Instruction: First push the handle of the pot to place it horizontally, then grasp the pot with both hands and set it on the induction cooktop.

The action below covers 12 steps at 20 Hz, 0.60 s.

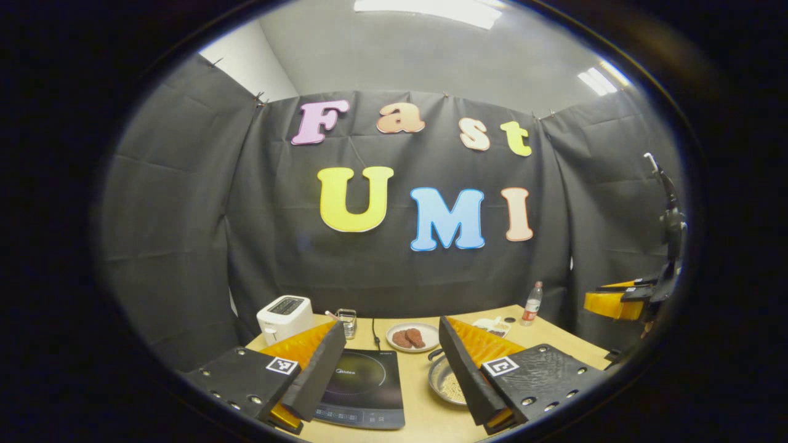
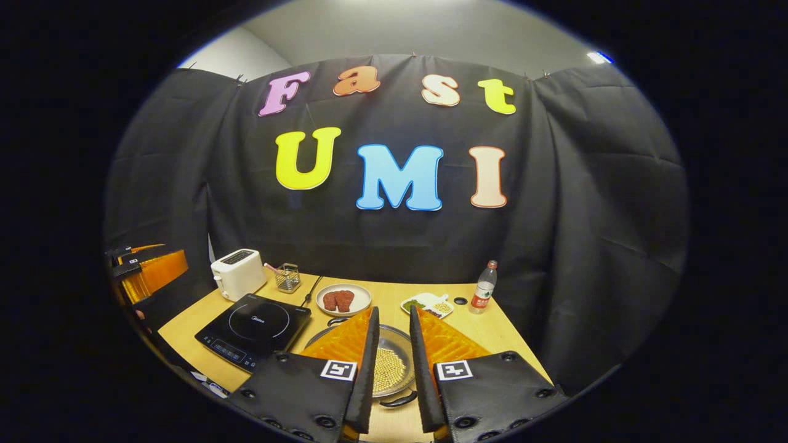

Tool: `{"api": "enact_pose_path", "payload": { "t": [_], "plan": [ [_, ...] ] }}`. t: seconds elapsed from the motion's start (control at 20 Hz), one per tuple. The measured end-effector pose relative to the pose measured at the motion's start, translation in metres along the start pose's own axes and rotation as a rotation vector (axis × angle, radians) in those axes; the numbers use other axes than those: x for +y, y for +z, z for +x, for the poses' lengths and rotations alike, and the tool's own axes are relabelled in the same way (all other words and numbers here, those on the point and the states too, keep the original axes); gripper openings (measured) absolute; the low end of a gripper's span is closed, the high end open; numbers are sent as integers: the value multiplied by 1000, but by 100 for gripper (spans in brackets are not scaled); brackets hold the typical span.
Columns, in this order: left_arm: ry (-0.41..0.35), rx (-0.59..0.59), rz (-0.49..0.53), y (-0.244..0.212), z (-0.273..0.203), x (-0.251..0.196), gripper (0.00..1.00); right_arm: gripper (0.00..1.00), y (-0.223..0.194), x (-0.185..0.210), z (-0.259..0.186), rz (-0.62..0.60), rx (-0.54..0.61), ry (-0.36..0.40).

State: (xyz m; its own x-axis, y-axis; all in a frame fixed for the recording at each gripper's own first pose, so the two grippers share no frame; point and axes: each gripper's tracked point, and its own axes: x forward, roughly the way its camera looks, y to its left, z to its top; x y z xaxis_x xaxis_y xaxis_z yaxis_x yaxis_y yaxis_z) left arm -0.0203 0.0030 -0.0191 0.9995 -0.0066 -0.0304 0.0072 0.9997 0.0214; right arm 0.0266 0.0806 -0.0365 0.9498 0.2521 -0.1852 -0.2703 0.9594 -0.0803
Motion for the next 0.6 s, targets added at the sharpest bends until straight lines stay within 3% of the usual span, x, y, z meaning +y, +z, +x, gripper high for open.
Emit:
{"api": "enact_pose_path", "payload": {
  "t": [0.05, 0.15, 0.2, 0.35, 0.6],
  "plan": [
    [5, 0, -2, -1, 0, 2, 89, 34, -2, -1, 1, -12, 8, -13],
    [12, 1, -8, -3, -1, 6, 89, 5, -3, 2, 2, -20, 12, -3],
    [16, 2, -11, -3, -1, 8, 89, 9, -6, 8, 1, -27, 24, 17],
    [25, 3, -15, -6, -3, 12, 89, 2, -16, 22, 2, 10, 63, 86],
    [40, 19, -16, -12, -10, 16, 89, 2, -47, 34, 8, 53, 194, 161]
  ]
}}
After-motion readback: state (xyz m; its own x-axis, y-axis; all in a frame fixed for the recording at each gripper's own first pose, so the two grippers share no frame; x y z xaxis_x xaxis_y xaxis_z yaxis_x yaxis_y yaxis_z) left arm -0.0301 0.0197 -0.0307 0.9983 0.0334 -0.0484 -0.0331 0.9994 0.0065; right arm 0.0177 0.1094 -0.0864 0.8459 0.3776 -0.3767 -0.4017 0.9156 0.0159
